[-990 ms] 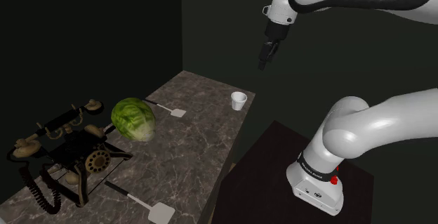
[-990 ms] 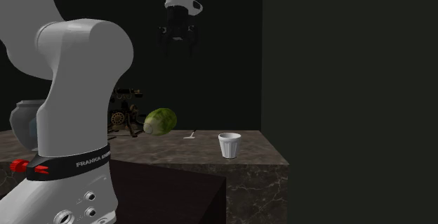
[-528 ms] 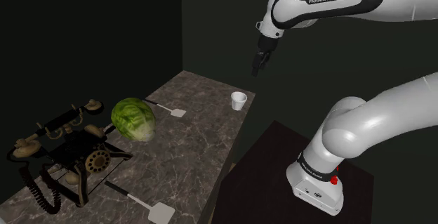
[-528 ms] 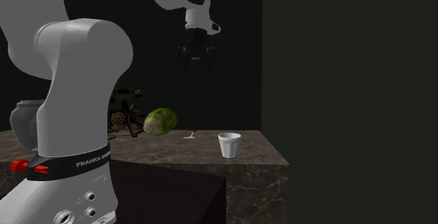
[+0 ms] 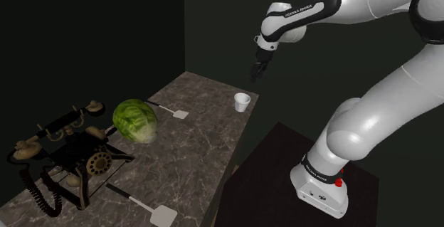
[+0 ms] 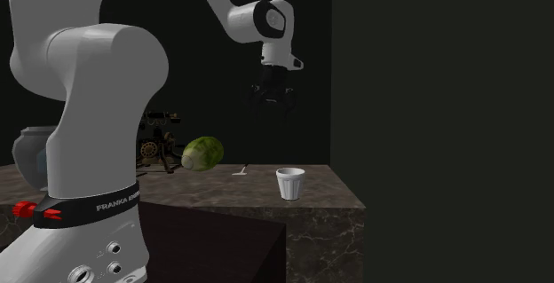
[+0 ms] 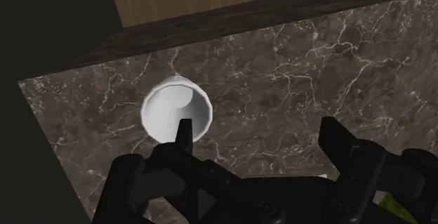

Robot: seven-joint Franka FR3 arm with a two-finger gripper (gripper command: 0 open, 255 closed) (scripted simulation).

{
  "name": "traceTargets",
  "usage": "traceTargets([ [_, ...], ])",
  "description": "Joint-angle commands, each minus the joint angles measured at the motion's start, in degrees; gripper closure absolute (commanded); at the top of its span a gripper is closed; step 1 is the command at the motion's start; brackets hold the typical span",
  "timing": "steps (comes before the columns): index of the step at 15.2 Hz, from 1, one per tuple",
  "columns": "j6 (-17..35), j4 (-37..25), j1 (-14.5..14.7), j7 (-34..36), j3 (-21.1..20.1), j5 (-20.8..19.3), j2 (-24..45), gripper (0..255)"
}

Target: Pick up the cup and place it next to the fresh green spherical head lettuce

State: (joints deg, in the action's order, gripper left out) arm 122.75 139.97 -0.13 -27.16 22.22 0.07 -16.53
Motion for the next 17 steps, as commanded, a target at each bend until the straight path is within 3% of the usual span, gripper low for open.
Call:
traceTargets([
  [1, 2.53, -1.60, 0.41, -2.96, 1.83, 2.32, 4.89, 0],
  [7, 7.28, -8.19, 0.08, -13.60, 5.11, 12.69, 20.18, 0],
  [13, 8.25, -17.64, -4.33, -23.26, 3.60, 23.61, 35.63, 0],
  [17, 9.31, -19.74, -5.90, -25.31, 2.25, 26.28, 39.83, 0],
])
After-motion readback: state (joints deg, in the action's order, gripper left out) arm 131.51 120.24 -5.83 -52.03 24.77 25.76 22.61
